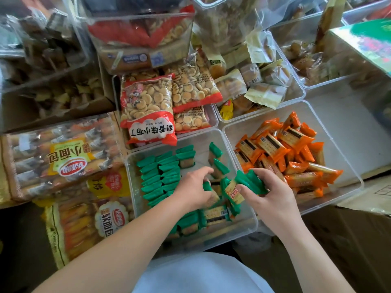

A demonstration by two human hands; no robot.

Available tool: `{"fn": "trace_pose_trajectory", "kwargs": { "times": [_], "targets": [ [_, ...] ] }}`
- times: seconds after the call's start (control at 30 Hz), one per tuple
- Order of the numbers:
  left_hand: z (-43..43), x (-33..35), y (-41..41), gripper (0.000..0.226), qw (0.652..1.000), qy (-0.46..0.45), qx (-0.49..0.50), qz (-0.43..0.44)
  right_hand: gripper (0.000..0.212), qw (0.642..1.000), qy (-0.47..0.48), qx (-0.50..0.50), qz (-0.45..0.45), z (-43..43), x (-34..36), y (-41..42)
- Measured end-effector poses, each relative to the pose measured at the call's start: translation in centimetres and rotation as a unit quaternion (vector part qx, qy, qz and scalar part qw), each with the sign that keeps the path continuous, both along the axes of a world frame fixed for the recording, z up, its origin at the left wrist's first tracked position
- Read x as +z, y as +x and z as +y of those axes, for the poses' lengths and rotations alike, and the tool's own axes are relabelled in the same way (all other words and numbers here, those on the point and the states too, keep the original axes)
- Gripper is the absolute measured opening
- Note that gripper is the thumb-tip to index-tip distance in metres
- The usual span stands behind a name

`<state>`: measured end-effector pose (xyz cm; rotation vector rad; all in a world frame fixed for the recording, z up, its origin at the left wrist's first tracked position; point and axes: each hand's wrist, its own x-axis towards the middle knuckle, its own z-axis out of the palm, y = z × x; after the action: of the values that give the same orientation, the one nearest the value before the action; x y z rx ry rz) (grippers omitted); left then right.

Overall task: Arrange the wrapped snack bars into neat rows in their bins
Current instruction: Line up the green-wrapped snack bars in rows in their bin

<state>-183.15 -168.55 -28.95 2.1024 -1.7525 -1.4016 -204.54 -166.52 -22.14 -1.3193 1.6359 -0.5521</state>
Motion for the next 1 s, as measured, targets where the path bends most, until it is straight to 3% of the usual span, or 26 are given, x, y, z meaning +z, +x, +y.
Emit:
{"fn": "trace_pose_trajectory", "kwargs": {
  "times": [0.1, 0.27, 0.4, 0.6, 0.73, 1.0],
  "targets": [
    [1.2, 2.0, 1.4, 0.060, 0.998, -0.033, 0.042, 0.039, 0.039, 1.000, 0.005, 0.010, -0.016, -0.3, 0.4, 1.0],
    [3.1, 5.4, 4.3, 0.055, 0.985, -0.071, 0.144, 0.057, 0.037, 0.999, 0.032, 0.006, -0.030, -1.5, 0.6, 2.7],
    [4.5, 6.3, 7.0, 0.025, 0.976, -0.065, 0.203, 0.040, 0.037, 0.998, 0.046, 0.026, -0.022, -3.0, 1.2, 4.1],
    [6.1, 6.6, 10.0, 0.021, 0.959, -0.124, 0.253, 0.016, 0.045, 0.981, -0.010, 0.167, 0.095, -6.5, -0.9, 7.9],
    [7.1, 6.5, 10.9, 0.014, 0.951, -0.125, 0.282, 0.029, 0.050, 0.958, -0.020, 0.262, 0.117, -7.8, -4.6, 11.3],
    [7.6, 6.8, 11.7, 0.021, 0.937, -0.111, 0.320, 0.086, 0.056, 0.947, -0.038, 0.288, 0.135, -7.3, -9.8, 13.1]
  ]
}}
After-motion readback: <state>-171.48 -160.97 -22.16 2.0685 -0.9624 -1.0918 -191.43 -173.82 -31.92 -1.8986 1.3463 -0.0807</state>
